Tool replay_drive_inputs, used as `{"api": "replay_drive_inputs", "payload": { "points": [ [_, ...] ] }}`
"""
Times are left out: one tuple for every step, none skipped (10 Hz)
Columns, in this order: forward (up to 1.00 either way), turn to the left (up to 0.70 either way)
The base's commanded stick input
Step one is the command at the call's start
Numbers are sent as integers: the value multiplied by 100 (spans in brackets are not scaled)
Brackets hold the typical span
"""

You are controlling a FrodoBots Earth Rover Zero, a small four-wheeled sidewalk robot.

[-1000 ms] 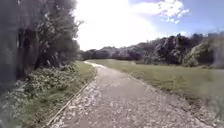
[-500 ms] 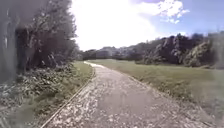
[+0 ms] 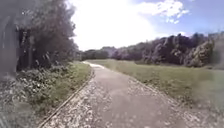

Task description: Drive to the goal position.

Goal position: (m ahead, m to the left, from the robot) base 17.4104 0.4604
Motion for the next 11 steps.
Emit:
{"api": "replay_drive_inputs", "payload": {
  "points": [
    [70,0],
    [70,0],
    [70,0],
    [70,0],
    [70,0],
    [70,0],
    [70,0],
    [70,0],
    [70,0],
    [70,0],
    [70,0]
  ]
}}
